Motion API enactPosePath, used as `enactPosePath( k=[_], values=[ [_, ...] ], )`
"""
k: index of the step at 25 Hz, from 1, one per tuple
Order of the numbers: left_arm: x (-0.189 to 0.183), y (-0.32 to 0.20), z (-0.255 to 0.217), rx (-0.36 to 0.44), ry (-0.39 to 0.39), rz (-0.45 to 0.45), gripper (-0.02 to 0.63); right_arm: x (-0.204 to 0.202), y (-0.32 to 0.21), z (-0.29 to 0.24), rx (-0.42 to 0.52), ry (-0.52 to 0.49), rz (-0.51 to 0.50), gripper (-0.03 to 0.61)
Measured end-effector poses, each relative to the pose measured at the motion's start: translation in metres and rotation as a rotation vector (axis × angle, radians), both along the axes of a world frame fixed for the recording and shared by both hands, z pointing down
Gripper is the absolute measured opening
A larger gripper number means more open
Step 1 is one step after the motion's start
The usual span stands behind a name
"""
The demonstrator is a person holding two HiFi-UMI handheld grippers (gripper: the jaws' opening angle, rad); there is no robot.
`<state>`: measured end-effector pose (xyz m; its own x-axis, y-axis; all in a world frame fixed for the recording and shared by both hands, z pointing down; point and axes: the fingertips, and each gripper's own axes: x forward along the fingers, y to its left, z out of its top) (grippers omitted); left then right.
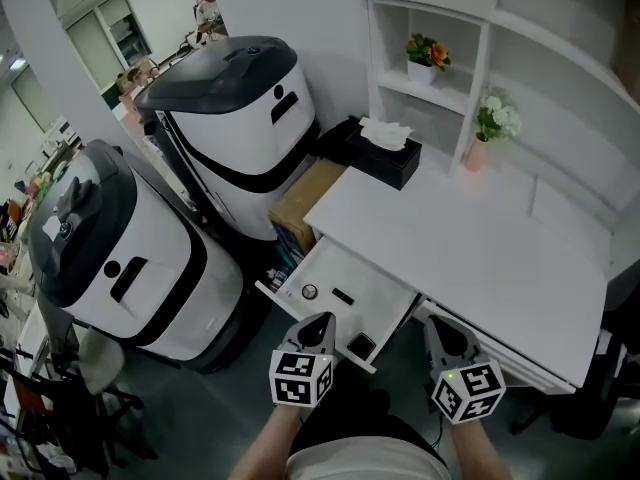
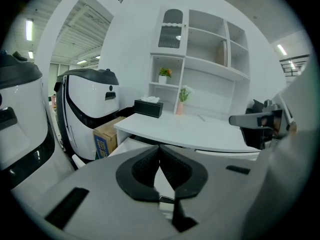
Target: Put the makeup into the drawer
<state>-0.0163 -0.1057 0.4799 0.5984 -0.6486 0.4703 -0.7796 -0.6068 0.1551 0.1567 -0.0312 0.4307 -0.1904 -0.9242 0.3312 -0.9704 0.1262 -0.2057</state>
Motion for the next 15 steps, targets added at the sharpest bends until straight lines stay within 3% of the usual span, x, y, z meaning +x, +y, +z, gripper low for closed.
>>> enactPosePath(
  k=[15],
  values=[
    [-0.0037,0.0095,-0.0034,0.013,-0.005,-0.019,0.005,-0.0013,0.0115,-0.0029,0.008,0.004,-0.010,0.002]
  ],
)
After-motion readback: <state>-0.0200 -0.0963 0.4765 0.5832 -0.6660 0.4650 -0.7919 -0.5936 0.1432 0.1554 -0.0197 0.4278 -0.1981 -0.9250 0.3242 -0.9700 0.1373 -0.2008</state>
